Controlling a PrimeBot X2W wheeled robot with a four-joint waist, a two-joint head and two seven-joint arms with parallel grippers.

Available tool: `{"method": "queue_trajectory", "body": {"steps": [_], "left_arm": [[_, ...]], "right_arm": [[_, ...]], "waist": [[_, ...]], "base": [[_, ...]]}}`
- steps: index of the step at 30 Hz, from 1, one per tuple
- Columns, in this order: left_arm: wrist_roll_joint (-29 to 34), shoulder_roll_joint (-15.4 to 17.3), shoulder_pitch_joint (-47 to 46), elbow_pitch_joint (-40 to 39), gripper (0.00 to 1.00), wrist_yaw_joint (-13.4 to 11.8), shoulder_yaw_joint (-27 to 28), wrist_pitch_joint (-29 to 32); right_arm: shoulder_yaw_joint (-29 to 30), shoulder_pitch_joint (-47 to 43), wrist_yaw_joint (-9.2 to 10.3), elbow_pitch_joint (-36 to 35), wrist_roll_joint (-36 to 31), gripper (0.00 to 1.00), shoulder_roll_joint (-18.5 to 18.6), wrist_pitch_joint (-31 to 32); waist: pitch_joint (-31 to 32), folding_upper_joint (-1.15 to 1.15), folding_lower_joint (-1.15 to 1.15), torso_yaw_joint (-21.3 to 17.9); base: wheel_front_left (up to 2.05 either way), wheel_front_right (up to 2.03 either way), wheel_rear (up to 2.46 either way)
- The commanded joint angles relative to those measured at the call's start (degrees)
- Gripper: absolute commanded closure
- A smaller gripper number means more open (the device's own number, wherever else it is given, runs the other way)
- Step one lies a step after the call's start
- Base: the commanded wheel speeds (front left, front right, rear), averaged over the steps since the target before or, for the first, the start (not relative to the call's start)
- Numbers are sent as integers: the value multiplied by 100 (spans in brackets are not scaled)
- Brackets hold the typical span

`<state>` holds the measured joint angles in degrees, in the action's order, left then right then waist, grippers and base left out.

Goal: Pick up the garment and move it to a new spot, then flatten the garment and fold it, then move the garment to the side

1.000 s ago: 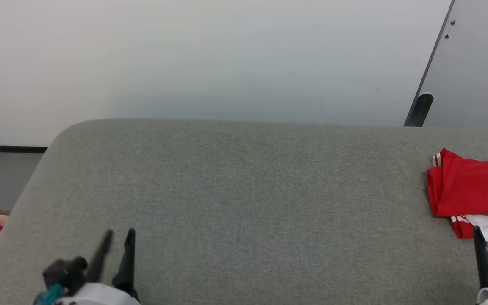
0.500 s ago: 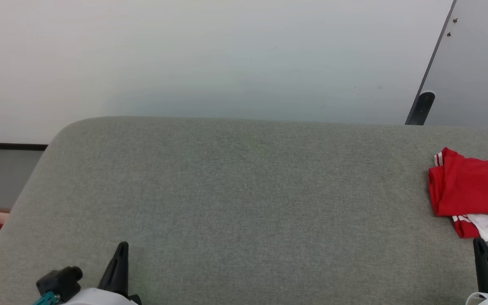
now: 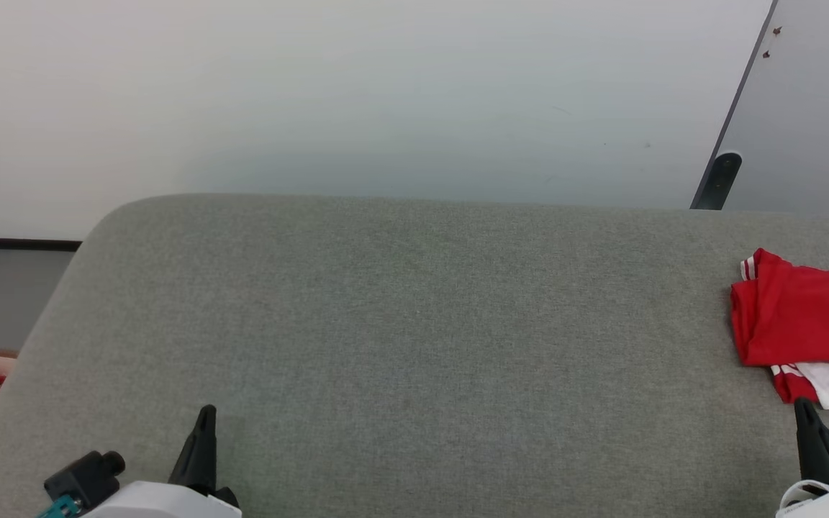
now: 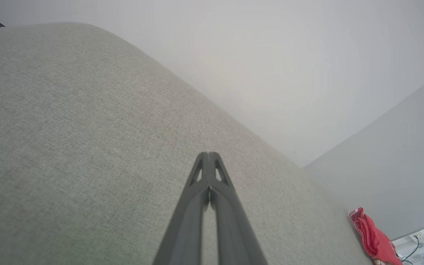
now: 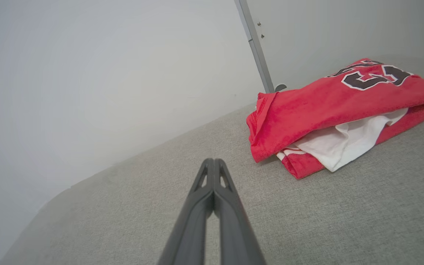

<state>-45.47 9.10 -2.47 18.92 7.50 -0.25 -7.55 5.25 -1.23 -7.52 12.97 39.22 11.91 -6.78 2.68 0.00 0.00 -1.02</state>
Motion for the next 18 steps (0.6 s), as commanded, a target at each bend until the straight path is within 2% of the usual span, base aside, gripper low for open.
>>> {"method": "queue_trajectory", "body": {"steps": [1, 18], "left_arm": [[-171, 6, -177, -110, 100, 0, 51, 30], [-1289, -147, -236, -210, 100, -1, 210, 370]], "right_arm": [[43, 202, 0, -61, 203, 100, 7, 38], [70, 349, 1, -25, 1461, 100, -218, 360]], "waist": [[-4, 0, 0, 2], [-53, 0, 0, 19]], "base": [[0, 0, 0], [0, 0, 0]]}}
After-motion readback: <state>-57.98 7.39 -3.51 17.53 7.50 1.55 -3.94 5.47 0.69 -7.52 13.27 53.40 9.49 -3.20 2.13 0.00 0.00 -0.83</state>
